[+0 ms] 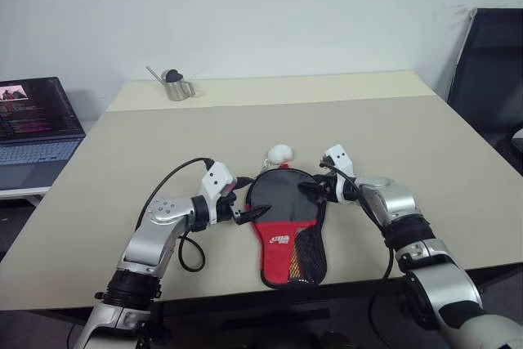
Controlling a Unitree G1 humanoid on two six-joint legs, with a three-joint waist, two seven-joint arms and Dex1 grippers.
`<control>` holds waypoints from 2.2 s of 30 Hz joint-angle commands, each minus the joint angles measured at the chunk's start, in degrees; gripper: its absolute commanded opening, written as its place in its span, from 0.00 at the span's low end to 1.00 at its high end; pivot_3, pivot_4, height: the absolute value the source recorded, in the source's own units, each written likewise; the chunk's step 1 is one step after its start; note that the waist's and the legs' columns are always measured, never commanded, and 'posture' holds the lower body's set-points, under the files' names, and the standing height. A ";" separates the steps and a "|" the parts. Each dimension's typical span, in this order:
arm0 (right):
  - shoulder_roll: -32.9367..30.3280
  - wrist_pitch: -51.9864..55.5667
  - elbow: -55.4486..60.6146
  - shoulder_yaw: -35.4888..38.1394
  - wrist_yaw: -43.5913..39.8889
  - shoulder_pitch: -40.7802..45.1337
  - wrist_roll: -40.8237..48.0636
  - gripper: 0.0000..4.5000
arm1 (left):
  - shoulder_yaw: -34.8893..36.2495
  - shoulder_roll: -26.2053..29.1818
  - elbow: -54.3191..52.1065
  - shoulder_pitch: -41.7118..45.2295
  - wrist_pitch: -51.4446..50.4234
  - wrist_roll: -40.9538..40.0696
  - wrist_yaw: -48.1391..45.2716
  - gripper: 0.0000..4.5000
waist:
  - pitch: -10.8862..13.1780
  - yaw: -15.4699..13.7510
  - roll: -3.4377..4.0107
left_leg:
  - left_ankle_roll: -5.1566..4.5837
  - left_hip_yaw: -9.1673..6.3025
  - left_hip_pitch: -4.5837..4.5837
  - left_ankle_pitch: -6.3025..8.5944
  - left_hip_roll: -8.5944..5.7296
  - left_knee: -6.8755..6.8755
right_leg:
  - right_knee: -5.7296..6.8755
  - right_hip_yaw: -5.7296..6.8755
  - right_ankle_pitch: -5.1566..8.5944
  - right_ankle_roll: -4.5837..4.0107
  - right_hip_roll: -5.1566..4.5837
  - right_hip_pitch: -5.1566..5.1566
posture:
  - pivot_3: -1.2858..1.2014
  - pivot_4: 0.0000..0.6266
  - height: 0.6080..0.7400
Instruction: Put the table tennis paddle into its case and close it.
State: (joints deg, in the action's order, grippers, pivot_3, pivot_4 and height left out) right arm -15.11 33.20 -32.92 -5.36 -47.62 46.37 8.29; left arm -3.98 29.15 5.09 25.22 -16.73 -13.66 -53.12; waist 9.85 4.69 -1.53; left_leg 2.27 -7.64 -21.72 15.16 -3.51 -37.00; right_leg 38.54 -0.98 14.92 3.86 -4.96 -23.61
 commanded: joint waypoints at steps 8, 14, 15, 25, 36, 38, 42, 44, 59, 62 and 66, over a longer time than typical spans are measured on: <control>-0.06 0.09 4.59 -1.96 -0.56 -2.10 -0.67 0.52 | 1.10 0.69 -0.70 1.16 1.02 -0.83 -0.25 1.00 | 0.00 0.02 0.00 | 0.00 0.00 0.01 0.00 0.00 0.00 | 0.01 0.00 0.00 0.00 0.00 0.00 | 0.52 0.24 1.00; 0.22 -4.13 1.02 0.79 4.31 0.73 -0.83 0.52 | 0.45 0.19 -0.80 1.47 1.09 -0.93 -0.67 1.00 | 0.00 -0.04 0.00 | 0.02 0.00 0.07 -0.01 0.00 -0.02 | 0.14 0.00 -0.01 -0.02 0.00 0.01 | 0.52 0.24 1.00; -0.14 -4.39 0.95 1.60 4.62 1.35 -0.32 0.52 | 0.19 0.02 -1.00 1.42 1.04 -0.98 -0.84 1.00 | 0.00 -0.10 0.00 | 0.02 0.00 0.07 -0.01 -0.01 -0.02 | 0.15 0.00 -0.01 -0.03 0.00 0.01 | 0.52 0.24 1.00; -6.57 13.00 24.24 5.14 -4.61 -4.64 13.86 0.52 | -3.40 -2.76 -1.92 1.44 0.74 -0.73 -3.02 1.00 | 0.00 -1.12 0.00 | 0.02 -0.05 -0.08 -0.01 0.00 0.00 | -0.08 0.06 -0.01 -0.02 -0.01 -0.01 | 0.52 0.24 1.00; -10.91 17.09 33.81 6.56 -0.12 -6.42 17.51 0.52 | -8.99 -5.64 10.03 4.30 6.29 5.22 -3.78 1.00 | 0.01 -1.71 0.00 | -0.01 -0.07 -0.06 0.00 0.00 0.01 | -0.41 0.13 -0.06 0.06 0.00 0.19 | 0.52 0.24 1.00; -9.73 15.88 31.39 5.89 1.62 -4.45 16.79 0.52 | -9.18 -6.38 11.48 4.66 7.13 5.68 -3.66 1.00 | 0.00 -1.85 0.01 | 0.00 -0.09 -0.06 0.00 0.00 0.00 | -0.42 0.15 -0.07 0.05 0.00 0.20 | 0.52 0.24 1.00; -6.02 12.10 23.25 4.49 5.27 0.43 14.17 0.56 | -9.32 -7.63 12.88 5.06 7.94 6.34 -3.39 1.00 | -0.01 -2.04 0.01 | 0.00 -0.08 -0.05 -0.01 -0.02 -0.01 | -0.42 0.15 -0.08 0.06 -0.02 0.22 | 0.52 0.24 1.00; -4.55 9.98 19.57 3.81 5.75 2.19 13.08 0.64 | -9.32 -7.89 12.91 5.06 8.02 6.48 -3.38 1.00 | -0.01 -2.20 0.01 | 0.01 -0.10 -0.05 -0.01 -0.02 -0.01 | -0.43 0.16 -0.08 0.06 -0.02 0.22 | 0.52 0.24 1.00; 10.16 -26.20 -29.21 1.90 19.93 22.28 -2.32 0.99 | -8.66 -8.34 10.56 4.01 7.00 6.77 -2.64 1.00 | -0.03 -2.22 0.05 | 0.21 -0.08 -0.04 -0.13 -0.03 0.04 | -0.41 0.11 -0.10 0.03 -0.01 0.14 | 0.52 0.24 1.00; 11.61 -32.72 -35.98 -0.06 26.39 24.28 -7.33 0.99 | -8.61 -8.20 9.53 3.67 6.52 6.79 -2.18 1.00 | -0.03 -2.18 0.05 | 0.22 -0.06 -0.05 -0.13 -0.04 0.04 | -0.42 0.08 -0.10 0.03 -0.01 0.13 | 0.52 0.24 1.00; 13.66 -33.58 -41.10 -0.84 29.90 24.82 -11.10 0.99 | -8.32 -7.84 7.78 3.00 5.79 6.89 -1.12 1.00 | -0.03 -1.96 0.06 | 0.23 -0.06 -0.05 -0.14 -0.03 0.05 | -0.40 0.06 -0.10 0.03 -0.01 0.10 | 0.52 0.24 1.00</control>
State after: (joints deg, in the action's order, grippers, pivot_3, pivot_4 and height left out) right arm -2.11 1.05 -73.45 -5.86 -19.00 69.40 -1.43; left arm -11.92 21.19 14.89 28.85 -10.56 -7.27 -54.86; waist 9.82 2.72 -1.47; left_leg 2.51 -7.70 -21.78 15.03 -3.54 -36.95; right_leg 38.14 -0.92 14.82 3.88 -4.97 -23.51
